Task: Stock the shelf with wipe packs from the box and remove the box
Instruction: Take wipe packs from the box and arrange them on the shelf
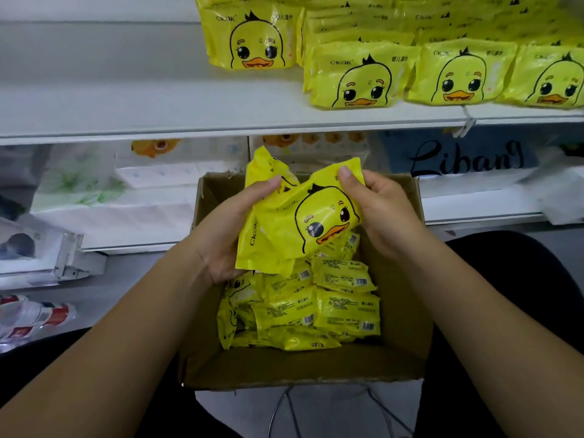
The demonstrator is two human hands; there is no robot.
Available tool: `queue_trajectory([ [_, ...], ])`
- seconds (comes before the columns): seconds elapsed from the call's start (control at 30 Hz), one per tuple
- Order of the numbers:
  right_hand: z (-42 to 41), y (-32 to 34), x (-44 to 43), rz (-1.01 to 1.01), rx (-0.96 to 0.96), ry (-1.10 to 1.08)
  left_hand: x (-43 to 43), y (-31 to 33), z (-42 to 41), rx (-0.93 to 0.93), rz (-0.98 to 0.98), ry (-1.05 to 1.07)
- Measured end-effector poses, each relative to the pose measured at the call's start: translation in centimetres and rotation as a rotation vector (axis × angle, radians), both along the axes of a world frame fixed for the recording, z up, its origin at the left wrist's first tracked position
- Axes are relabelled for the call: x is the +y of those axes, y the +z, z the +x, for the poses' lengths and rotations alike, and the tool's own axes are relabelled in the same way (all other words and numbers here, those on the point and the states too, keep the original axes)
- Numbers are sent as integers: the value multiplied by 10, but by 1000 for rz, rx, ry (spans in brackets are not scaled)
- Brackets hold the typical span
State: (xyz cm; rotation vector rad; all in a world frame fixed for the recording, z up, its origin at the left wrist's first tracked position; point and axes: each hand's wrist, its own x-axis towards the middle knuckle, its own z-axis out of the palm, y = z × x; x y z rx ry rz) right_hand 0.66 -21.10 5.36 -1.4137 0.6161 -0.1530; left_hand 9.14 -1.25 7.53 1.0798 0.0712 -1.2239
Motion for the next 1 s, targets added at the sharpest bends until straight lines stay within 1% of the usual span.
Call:
queue_trajectory([
  [0.1,-6,-4,-5,40,44,-106,0,1,5,-47,15,34],
  [0.27,-9,0,-6,10,46,-129,-6,-4,9,-124,135,97],
  [0.33,-10,0,-5,-31,50,-156,-8,-5,9,-163,159,130],
  [0.43,-10,-4,-5,-102,110,-212,-9,-6,8,-234,184,177],
  [0.5,-9,-4,-4,-76,108,-235,-9,-6,9,-259,186,196],
  [0.6,-7,2,-5,32,64,-263,-8,-5,9,-278,192,232],
  [0.73,-2,6,-2,192,4,-410,-10,-5,5,-301,200,262],
  [0.83,-2,3,2,193,5,-452,-10,-7,5,-250,193,245],
  [0.93,-5,6,2,179,28,-453,-7,-7,8,-135,153,158],
  [1.0,-7,8,-5,194,31,-461,-6,-6,5,-121,120,108],
])
